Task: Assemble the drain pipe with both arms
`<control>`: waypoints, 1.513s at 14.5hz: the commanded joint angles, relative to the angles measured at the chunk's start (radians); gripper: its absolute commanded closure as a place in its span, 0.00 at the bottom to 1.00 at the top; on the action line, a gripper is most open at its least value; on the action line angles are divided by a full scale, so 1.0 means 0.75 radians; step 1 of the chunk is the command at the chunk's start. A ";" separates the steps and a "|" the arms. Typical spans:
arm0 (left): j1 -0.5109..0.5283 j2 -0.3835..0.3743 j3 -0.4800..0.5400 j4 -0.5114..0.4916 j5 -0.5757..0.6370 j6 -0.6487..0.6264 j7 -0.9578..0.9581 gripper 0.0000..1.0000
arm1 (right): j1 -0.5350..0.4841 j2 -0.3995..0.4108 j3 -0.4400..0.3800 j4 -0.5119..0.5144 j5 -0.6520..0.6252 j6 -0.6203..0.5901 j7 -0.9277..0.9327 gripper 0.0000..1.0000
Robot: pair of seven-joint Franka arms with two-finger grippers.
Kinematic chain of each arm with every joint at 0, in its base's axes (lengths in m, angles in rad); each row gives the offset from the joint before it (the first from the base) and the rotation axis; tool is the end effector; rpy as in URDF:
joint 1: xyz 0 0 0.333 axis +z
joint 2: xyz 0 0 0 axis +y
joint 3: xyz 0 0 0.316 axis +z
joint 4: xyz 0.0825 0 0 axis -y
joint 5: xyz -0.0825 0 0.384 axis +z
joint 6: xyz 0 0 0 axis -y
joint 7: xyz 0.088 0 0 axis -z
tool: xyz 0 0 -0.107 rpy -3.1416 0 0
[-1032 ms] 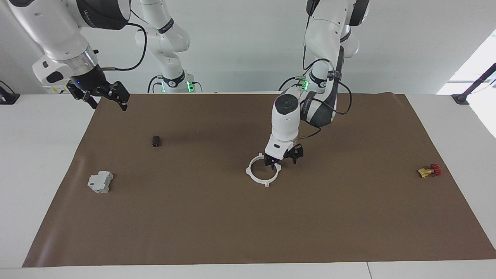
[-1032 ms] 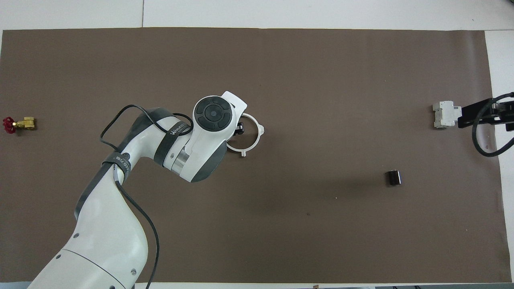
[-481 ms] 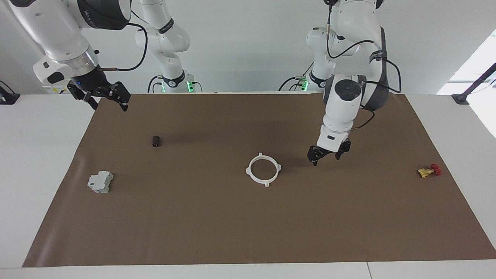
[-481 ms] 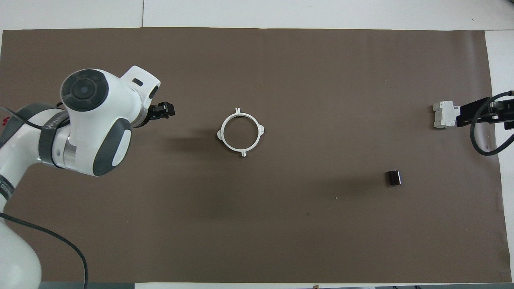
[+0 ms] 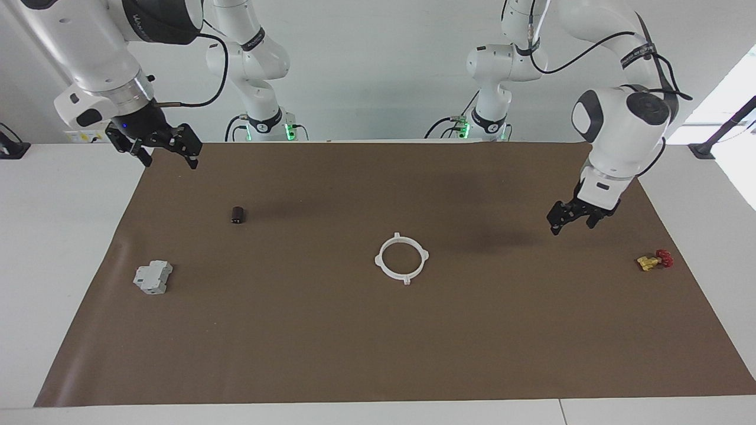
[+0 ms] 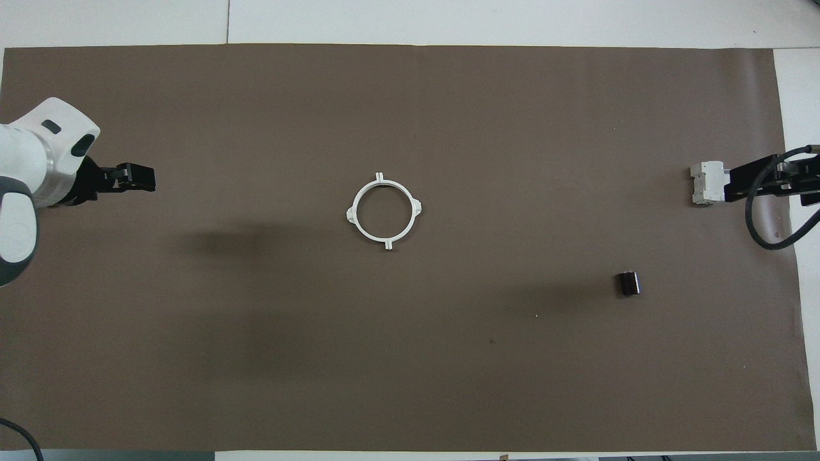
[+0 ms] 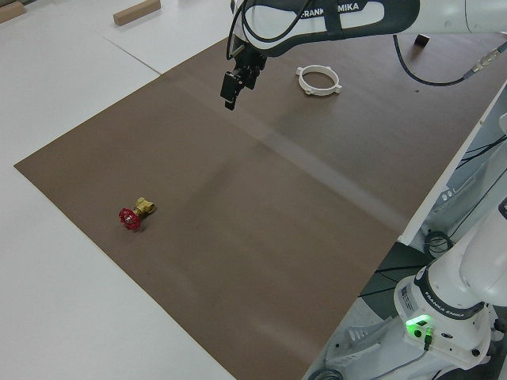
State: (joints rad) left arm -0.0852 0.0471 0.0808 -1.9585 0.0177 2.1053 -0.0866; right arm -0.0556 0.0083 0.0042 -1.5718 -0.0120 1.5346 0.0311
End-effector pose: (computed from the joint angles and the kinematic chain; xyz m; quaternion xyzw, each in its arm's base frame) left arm 0.5785 -0.0022 0.4602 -0.9980 -0.0368 -0.0503 0.0074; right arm 0.5521 -0.0297 0.6163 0.9989 -0.0413 -0.0228 0.0058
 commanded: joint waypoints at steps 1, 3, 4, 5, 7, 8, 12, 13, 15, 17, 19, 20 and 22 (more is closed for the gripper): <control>0.070 -0.124 -0.006 -0.033 -0.026 -0.101 0.091 0.00 | -0.008 0.009 0.007 0.018 0.010 0.009 -0.029 0.00; 0.089 -0.159 -0.003 -0.023 -0.026 -0.138 0.107 0.00 | -0.008 0.009 0.007 0.018 0.008 0.014 -0.029 0.00; 0.089 -0.157 -0.003 0.007 -0.026 -0.170 0.107 0.00 | -0.008 0.009 0.007 0.018 0.010 0.012 -0.029 0.00; 0.089 -0.151 -0.003 0.042 -0.028 -0.201 0.107 0.00 | -0.008 0.009 0.007 0.018 0.010 0.014 -0.029 0.00; 0.089 -0.139 -0.003 0.099 -0.030 -0.248 0.107 0.00 | -0.010 0.009 0.007 0.018 0.012 0.014 -0.029 0.00; 0.091 -0.136 -0.003 0.120 -0.036 -0.265 0.107 0.00 | -0.010 0.009 0.007 0.016 0.014 0.014 -0.029 0.00; 0.105 -0.071 -0.003 0.281 -0.077 -0.409 0.107 0.00 | -0.010 0.009 0.007 0.018 0.014 0.014 -0.029 0.00; 0.107 -0.059 -0.003 0.318 -0.085 -0.450 0.107 0.00 | -0.010 0.009 0.007 0.016 0.014 0.014 -0.029 0.00; 0.105 -0.049 -0.003 0.353 -0.085 -0.494 0.107 0.00 | -0.010 0.007 0.007 0.018 0.014 0.011 -0.029 0.00; 0.105 -0.061 -0.003 0.339 -0.085 -0.506 0.107 0.00 | -0.010 0.007 0.007 0.016 0.014 0.011 -0.029 0.00; 0.105 -0.073 -0.003 0.331 -0.085 -0.522 0.107 0.00 | -0.008 0.009 0.007 0.018 0.010 0.014 -0.029 0.00; 0.105 -0.075 -0.003 0.325 -0.085 -0.524 0.105 0.00 | -0.008 0.007 0.007 0.018 0.012 0.012 -0.029 0.00; 0.105 -0.083 -0.003 0.302 -0.083 -0.520 0.103 0.00 | -0.008 0.009 0.007 0.018 0.012 0.014 -0.029 0.00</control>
State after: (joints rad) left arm -0.0177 -0.0120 0.0809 -1.7305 -0.0261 1.7365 -0.0237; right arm -0.0556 0.0083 0.0044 -1.5700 -0.0120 1.5385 0.0311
